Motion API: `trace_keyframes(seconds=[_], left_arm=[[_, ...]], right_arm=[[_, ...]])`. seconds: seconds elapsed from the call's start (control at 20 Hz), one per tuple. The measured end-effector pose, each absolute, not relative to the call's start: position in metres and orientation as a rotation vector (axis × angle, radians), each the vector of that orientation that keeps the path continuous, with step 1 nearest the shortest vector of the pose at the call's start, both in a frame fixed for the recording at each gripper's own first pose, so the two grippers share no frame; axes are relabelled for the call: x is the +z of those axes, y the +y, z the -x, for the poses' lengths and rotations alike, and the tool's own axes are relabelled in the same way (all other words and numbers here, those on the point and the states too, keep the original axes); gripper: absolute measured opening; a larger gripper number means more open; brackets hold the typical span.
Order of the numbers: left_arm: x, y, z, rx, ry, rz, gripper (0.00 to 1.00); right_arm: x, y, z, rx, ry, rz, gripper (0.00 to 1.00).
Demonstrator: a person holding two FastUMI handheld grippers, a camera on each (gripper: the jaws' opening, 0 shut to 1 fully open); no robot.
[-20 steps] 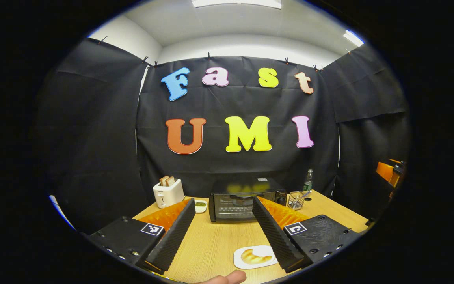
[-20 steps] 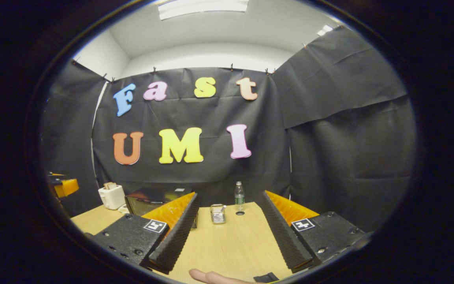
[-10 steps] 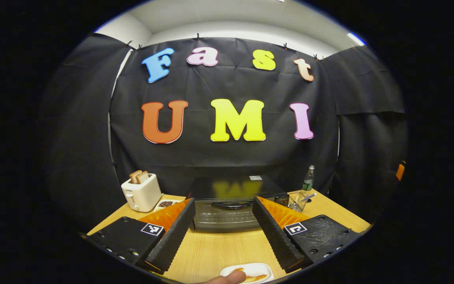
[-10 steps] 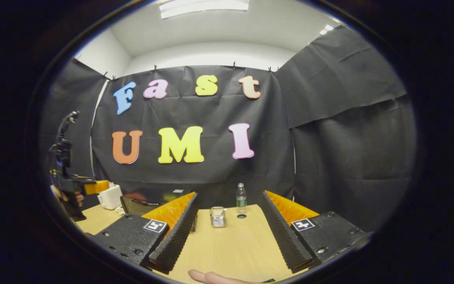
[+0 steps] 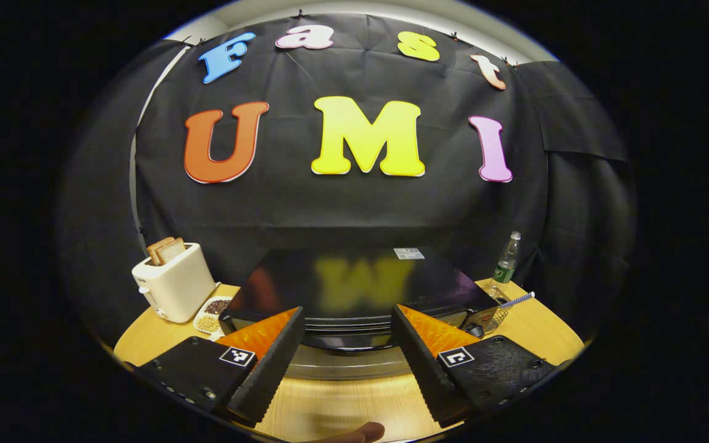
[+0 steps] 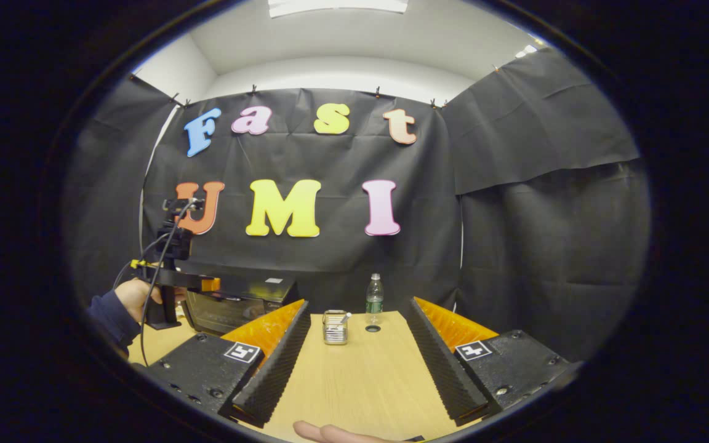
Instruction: Open the electric oven with the left hand, put the food in, and close the electric oven.
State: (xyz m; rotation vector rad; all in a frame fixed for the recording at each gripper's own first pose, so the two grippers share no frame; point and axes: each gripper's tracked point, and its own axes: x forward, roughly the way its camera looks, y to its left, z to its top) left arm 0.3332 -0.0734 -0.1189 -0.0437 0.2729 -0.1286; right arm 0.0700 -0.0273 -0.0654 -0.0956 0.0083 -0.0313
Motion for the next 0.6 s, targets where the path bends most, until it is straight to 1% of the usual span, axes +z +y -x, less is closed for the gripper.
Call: trace_keyframes(seconds=[0.1,0.15,0.2,0.25,0.3,0.35,0.4,0.6], left_arm=[[-0.132,-0.07,-0.342,-0.108,0.312,0.05,0.96],[-0.129,-0.073,-0.345,-0.104,0.297,0.037,0.95],[-0.129,-0.079,-0.343,-0.124,0.31,0.022,0.95],[-0.14,-0.08,-0.34,-0.12,0.347,0.005,0.93],[-0.134,-0.081,-0.34,-0.119,0.311,0.005,0.98],[-0.137,-0.081,-0.339,-0.126,0.332,0.023,0.99],[-0.136,-0.081,-0.338,-0.122,0.321,0.039,0.97],[-0.14,-0.083,-0.317,-0.124,0.34,0.043,0.98]], right_arm=[[-0.075,-0.019,-0.072,-0.008,0.024,0.112,0.99],[-0.077,-0.014,-0.072,0.007,0.025,0.115,0.99],[-0.077,-0.011,-0.073,0.018,0.024,0.117,0.98],[-0.08,-0.011,-0.072,0.022,0.021,0.118,0.98],[-0.081,-0.012,-0.072,0.023,0.021,0.117,0.98],[-0.083,-0.012,-0.072,0.025,0.019,0.11,0.98],[-0.083,-0.012,-0.07,0.028,0.018,0.101,0.98],[-0.083,-0.016,-0.058,0.027,0.02,0.08,0.97]])
